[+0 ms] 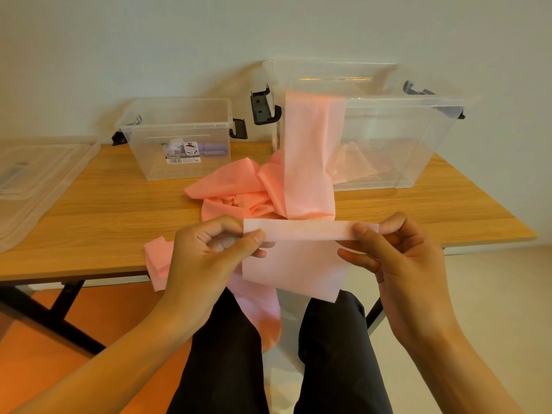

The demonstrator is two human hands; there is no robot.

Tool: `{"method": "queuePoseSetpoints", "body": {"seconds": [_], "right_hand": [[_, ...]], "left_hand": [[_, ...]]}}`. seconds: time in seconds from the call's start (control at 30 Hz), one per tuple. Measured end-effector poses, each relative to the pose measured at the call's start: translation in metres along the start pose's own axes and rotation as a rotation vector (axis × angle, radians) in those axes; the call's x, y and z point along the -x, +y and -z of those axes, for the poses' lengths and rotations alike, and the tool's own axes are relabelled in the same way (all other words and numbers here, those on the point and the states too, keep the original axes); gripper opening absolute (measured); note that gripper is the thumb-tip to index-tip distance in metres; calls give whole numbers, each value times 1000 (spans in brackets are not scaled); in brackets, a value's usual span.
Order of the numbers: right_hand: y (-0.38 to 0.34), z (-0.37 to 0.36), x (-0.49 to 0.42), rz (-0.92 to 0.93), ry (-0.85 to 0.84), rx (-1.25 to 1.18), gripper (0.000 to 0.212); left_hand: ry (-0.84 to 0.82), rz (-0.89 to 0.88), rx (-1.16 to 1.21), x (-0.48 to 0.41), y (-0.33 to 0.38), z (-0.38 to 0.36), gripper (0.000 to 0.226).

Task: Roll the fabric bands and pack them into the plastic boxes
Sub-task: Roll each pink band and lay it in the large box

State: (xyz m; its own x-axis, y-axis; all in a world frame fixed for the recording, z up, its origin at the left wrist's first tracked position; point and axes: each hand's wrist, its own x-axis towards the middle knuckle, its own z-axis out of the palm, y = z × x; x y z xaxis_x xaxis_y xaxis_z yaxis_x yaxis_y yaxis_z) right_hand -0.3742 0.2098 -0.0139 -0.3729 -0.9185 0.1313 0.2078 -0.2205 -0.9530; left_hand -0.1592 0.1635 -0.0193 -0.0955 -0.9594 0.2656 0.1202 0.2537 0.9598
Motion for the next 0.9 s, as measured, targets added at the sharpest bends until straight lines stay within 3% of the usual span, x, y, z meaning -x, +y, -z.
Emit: {"method": "queuePoseSetpoints", "body": {"seconds": [0.47,0.57,0.67,0.8,0.9], "right_hand": [[-4,2,7,25,3,70,24],[-5,1,8,36,16,67,32],[-7,1,7,56,14,46,37],[-9,2,5,106,7,71,27],[-8,3,3,123,-18,48,19]], "left_hand": [[115,55,14,13,3,-6,16],[134,56,77,11,4,-7,27],[91,43,97,9,9,-7,31],[49,7,71,8,14,-8,31],[-13,-13,40,8,16,-9,13]]}}
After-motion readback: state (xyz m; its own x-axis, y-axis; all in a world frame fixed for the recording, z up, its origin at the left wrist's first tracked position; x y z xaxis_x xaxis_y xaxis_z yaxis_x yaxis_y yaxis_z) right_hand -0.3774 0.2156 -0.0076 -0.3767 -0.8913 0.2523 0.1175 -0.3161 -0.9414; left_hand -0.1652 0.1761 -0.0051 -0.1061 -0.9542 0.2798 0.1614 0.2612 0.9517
